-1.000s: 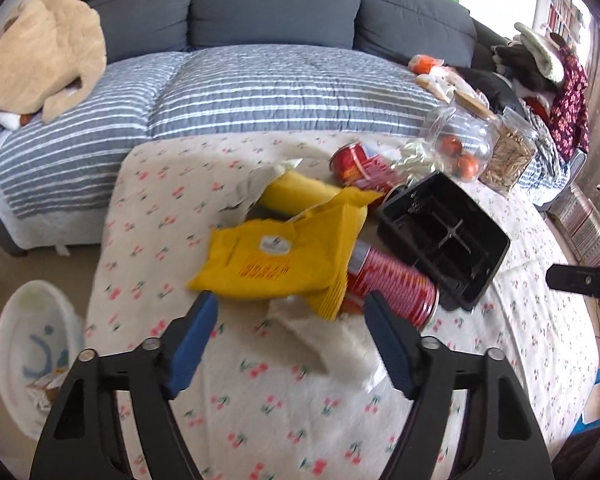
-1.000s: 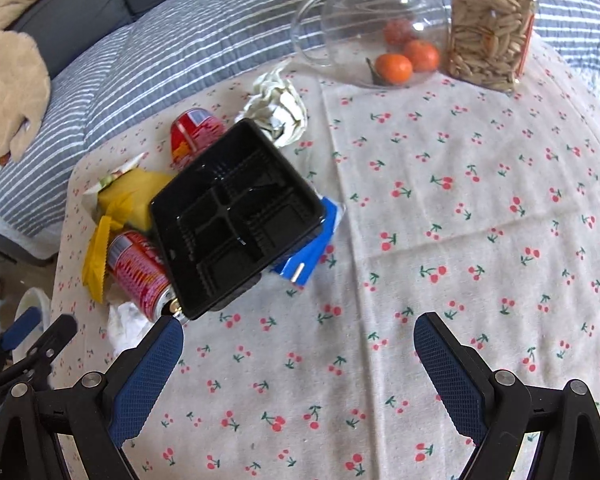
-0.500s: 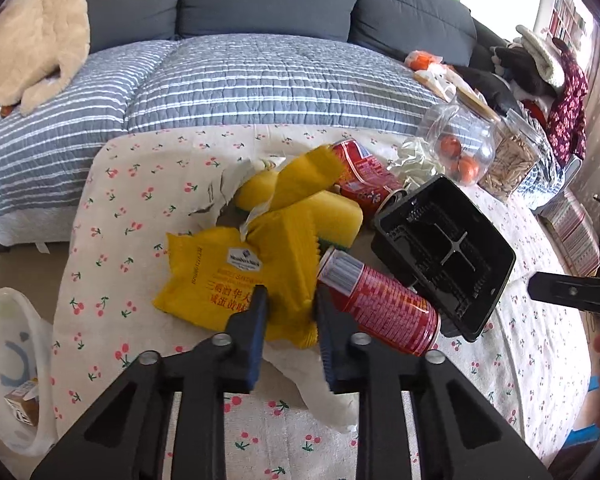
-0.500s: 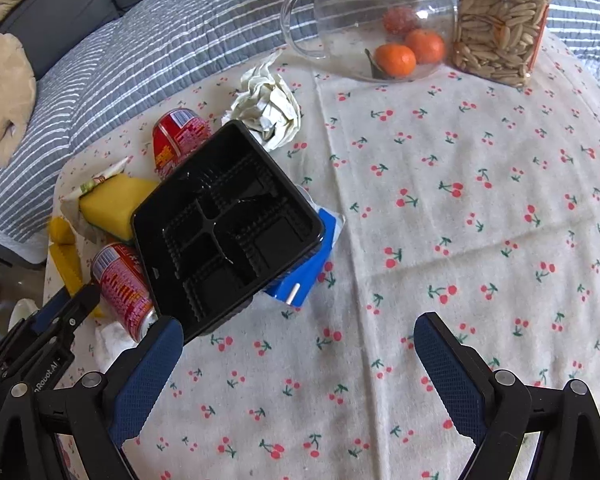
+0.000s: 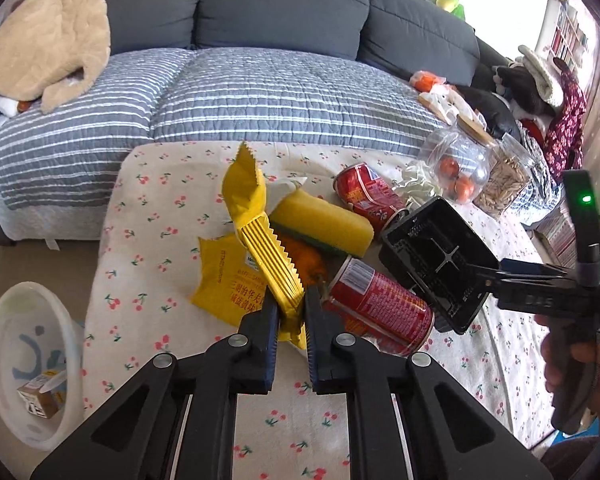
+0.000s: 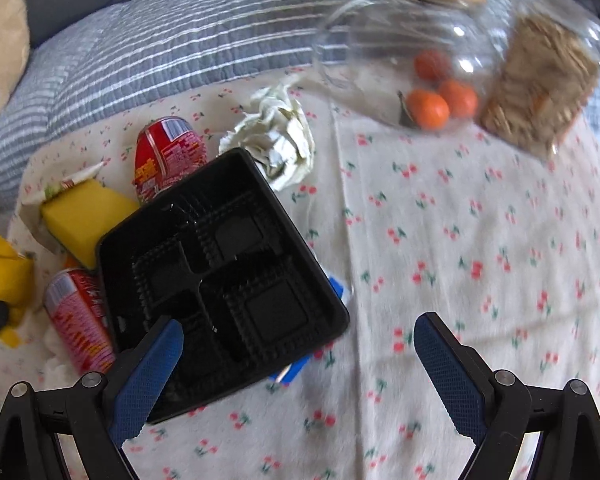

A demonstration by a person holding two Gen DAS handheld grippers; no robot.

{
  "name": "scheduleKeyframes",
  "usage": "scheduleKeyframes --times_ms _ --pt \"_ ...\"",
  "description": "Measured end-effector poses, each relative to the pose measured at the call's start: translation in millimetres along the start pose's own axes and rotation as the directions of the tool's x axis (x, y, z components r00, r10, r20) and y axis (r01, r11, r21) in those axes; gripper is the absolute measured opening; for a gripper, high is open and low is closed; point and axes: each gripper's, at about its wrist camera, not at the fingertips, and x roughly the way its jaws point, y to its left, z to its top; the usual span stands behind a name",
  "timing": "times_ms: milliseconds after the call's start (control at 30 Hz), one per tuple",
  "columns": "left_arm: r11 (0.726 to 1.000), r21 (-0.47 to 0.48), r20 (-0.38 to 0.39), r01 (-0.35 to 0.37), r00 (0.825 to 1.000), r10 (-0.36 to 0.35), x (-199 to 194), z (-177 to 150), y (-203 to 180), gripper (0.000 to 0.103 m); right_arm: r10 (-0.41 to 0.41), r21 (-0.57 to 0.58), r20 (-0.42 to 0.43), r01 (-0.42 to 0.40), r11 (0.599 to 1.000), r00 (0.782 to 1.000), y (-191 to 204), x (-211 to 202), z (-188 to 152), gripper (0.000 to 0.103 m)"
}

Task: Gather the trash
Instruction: 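Carry the yellow wrapper to the white bin and release it with the left tool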

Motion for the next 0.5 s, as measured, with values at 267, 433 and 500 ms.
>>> scheduleKeyframes --times_ms 267,433,500 --pt "1.0 -0.026 0.015 0.001 1.0 0.0 -23.0 -3.8 19.7 0.013 0.022 -0.09 0.005 -0.021 0.996 1.0 11.9 16.9 0.1 0.084" --pt "0.998 -0.068 0.04 0.011 0.999 -0.009 -45.3 -5.5 39.8 0.013 0.064 -0.096 0.021 -0.062 0.993 0.998 11.2 12.4 -0.3 0.062" --pt "0.997 -0.08 0.055 0.008 0.998 -0.004 -55.3 -6.2 48.1 0.013 0.072 -0.076 0.038 -0.069 0.995 0.997 7.9 4.8 1.0 0.04"
